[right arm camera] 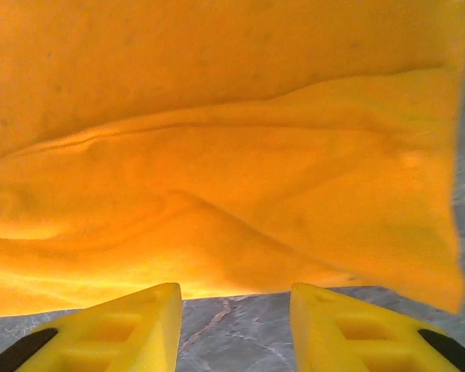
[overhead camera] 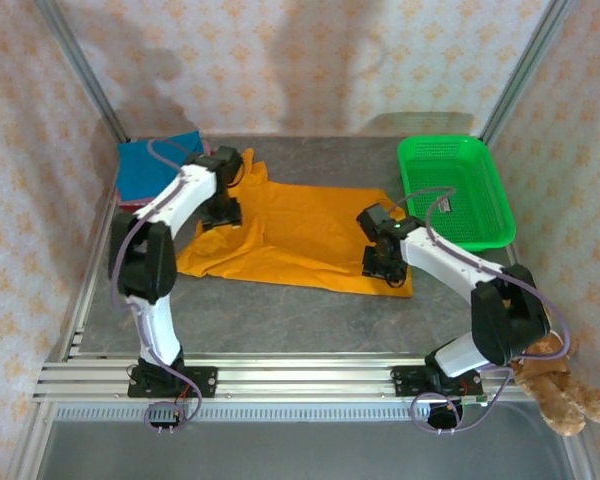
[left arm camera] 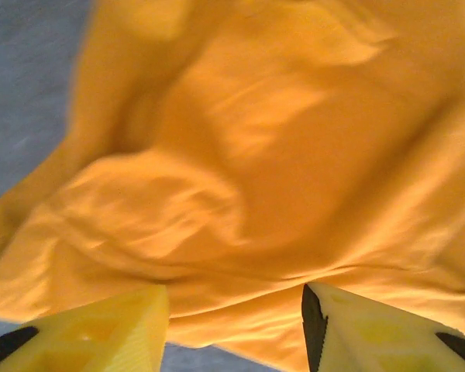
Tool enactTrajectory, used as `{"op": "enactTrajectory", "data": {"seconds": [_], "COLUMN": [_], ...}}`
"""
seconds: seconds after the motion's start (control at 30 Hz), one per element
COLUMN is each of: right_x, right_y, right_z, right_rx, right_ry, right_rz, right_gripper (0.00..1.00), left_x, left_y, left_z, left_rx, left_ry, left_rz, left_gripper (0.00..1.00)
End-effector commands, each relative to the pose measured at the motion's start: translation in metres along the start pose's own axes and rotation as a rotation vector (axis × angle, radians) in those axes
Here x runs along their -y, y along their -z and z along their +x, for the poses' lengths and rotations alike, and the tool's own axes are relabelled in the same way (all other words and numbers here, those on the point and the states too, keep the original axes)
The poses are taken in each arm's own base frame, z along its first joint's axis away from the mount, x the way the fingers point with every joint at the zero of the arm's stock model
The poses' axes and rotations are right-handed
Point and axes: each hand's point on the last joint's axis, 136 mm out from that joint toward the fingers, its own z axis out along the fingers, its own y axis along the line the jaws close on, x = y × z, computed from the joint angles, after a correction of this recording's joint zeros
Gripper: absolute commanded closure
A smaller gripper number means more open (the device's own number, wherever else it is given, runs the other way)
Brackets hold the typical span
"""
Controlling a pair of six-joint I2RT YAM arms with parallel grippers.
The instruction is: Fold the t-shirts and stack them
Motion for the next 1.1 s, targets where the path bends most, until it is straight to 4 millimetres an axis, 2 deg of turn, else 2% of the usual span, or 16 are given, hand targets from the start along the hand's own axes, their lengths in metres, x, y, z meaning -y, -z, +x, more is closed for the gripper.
{"op": "enactTrajectory", "data": {"seconds": [0.0,0.13,0.23,0.4,0.6,0.87,1.07], "right_x": [-0.021,-0.021,-0.015,0.012,0.041,0.053,0.039], "right_y": [-0.011,-0.037,-0.05,-0.053,-0.052,-0.042,-0.039], "right_z": [-0.001,0.003,0.008,0.017,0.036,0.057,0.084], "right_rx": [-0.023,-0.065,-0.09,-0.116,-0.164,-0.226,-0.312], "right_ry": [-0.025,-0.023,-0.015,-0.012,-0.001,0.02,0.052], "right_rz": [-0.051,-0.023,0.022,0.157,0.27,0.271,0.166], "right_gripper": [0.58,0.57,0.57,0.57,0.57,0.57,0.57], "left_x": [-0.023,-0.049,-0.057,-0.071,-0.086,-0.102,-0.1], "left_y": [-0.022,-0.047,-0.067,-0.087,-0.084,-0.082,-0.076], "left_z": [0.022,0.029,0.029,0.032,0.044,0.087,0.119], "left_rx": [-0.053,-0.071,-0.099,-0.138,-0.15,-0.194,-0.217], "left_ry": [0.018,0.069,0.103,0.108,0.11,0.17,0.26], "left_rz": [-0.001,-0.026,-0.002,-0.032,-0.098,-0.13,-0.064], "left_gripper": [0.49,0.49,0.49,0.48,0.48,0.47,0.46]}}
